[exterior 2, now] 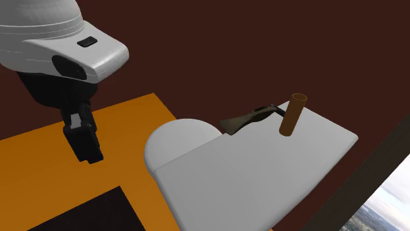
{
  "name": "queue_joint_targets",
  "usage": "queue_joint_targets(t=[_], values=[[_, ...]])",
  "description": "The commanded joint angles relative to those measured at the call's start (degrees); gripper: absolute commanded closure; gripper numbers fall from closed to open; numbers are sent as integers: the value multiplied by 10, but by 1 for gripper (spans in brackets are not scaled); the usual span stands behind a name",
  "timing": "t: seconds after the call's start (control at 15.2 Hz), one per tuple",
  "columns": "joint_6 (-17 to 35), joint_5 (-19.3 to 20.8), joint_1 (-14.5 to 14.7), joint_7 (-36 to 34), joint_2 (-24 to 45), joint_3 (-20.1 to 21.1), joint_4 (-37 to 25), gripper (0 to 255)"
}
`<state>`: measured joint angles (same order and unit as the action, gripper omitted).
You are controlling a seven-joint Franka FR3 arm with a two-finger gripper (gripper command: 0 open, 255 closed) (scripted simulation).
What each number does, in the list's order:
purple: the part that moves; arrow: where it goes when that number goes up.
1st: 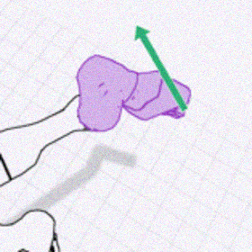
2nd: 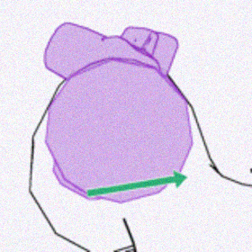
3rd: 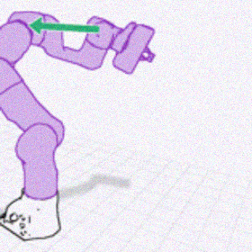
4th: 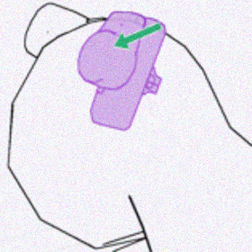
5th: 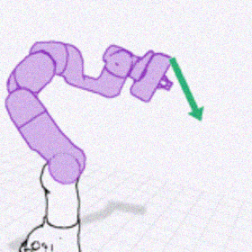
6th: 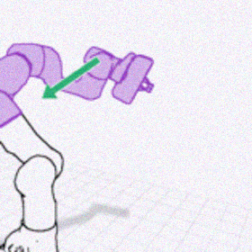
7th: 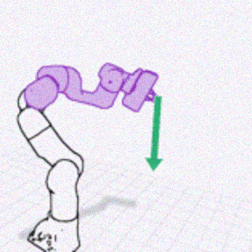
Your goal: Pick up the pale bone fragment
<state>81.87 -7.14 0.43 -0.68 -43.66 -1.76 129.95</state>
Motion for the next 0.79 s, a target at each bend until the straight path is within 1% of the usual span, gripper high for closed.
queue_joint_targets(t=[0.0,0.4,0.73], values=[[0,0,0,0,0,0,0,0],[62,13,-4,-18,129,17,-70,0],[96,30,-8,-37,239,28,-149,0]])
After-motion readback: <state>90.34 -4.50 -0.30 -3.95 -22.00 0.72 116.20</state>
